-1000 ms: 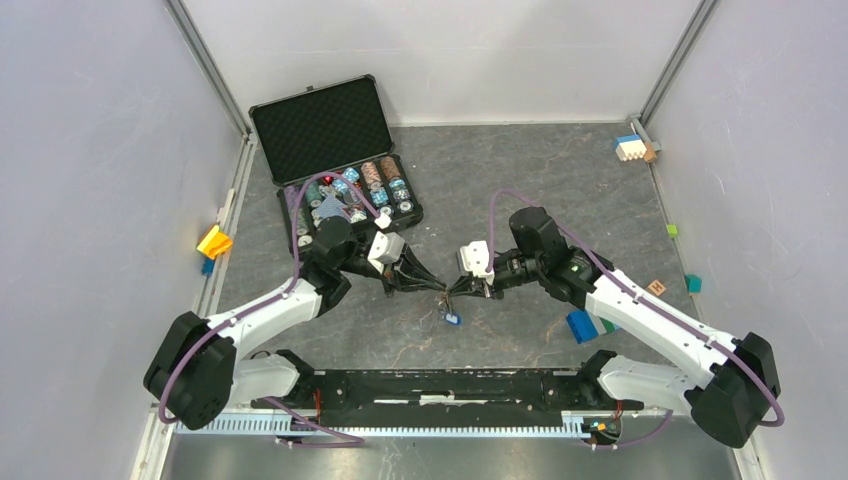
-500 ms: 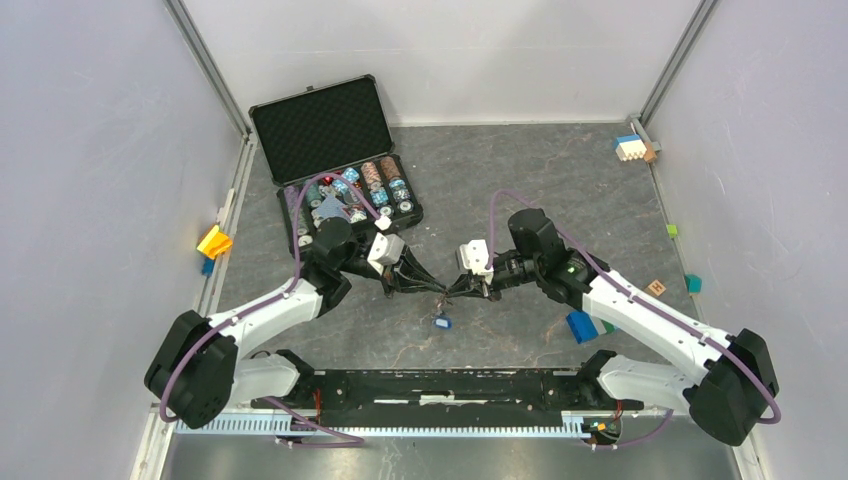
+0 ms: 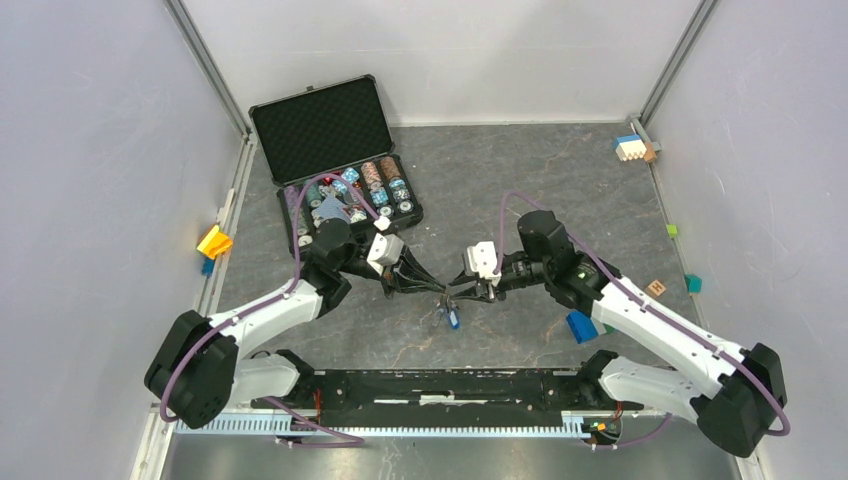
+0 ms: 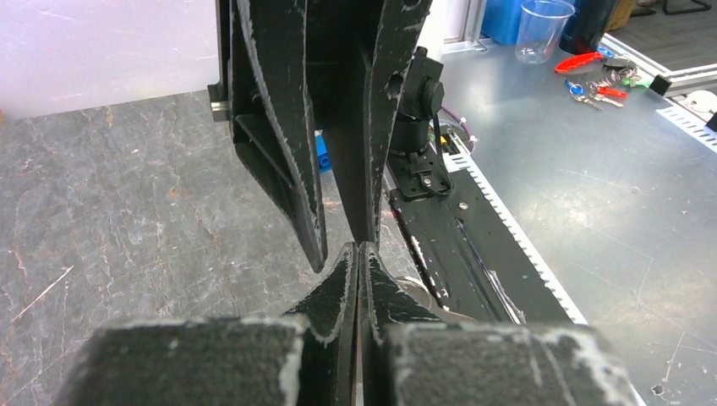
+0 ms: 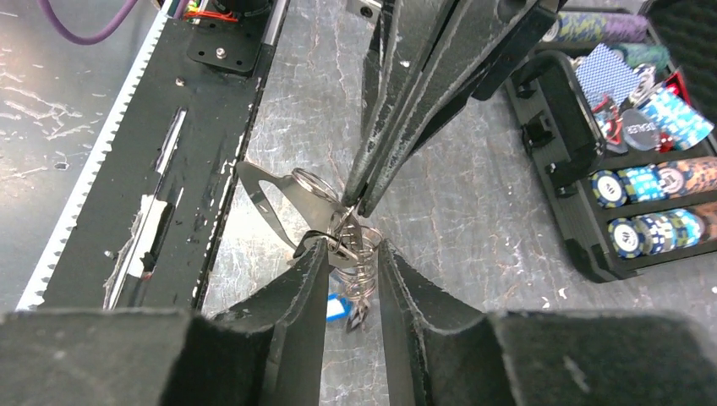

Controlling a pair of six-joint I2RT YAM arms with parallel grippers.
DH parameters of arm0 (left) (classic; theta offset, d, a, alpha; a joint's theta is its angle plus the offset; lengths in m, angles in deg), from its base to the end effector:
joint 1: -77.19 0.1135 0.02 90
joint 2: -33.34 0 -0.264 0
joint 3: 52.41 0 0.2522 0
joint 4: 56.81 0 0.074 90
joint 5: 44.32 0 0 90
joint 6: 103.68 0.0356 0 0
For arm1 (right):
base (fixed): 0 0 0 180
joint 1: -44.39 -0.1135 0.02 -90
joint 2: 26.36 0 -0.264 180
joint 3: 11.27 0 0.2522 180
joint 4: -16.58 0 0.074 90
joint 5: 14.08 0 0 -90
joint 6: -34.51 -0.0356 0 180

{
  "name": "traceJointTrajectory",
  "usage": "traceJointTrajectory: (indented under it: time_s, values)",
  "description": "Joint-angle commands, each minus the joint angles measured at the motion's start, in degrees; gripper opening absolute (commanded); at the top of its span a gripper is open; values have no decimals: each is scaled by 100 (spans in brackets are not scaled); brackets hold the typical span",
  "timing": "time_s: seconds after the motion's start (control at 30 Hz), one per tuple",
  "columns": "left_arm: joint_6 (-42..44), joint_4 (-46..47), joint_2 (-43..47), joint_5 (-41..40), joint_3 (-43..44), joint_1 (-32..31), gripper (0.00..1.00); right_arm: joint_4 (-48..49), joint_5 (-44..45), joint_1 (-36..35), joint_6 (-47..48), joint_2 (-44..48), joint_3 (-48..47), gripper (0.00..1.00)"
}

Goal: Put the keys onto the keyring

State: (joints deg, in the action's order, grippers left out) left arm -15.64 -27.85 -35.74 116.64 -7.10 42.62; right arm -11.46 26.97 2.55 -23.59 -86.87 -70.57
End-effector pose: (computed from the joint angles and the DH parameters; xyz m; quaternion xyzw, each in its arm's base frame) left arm 0.1800 -0.1649 0.2662 0.5655 0.4067 -0.5601 0.4483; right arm 0.1513 0.1715 0.2904 -0.6387 0.5025 0.3960 0.4275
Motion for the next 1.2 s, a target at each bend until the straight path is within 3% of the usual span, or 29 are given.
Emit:
traceJointTrajectory:
  time_s: [0.0,0.43,0.9,1.03,1.17]
  values:
    - [-452,712,-35,-161,-21,-8,2,24,-53,10,92,238,-42,33]
    - [-635,914,-72,-494,-69,0,2,556,-89,10,-428,67,45,26]
    - [-544,864,-59,-559,-114,33,2,598,222,14,-480,72,77,0]
    - [21,211,-11,-512,-82,46,2,234,489,11,-264,98,-117,0]
    - [1029,-1017,37,-504,209,40,2,-230,785,6,-75,-1,-482,0]
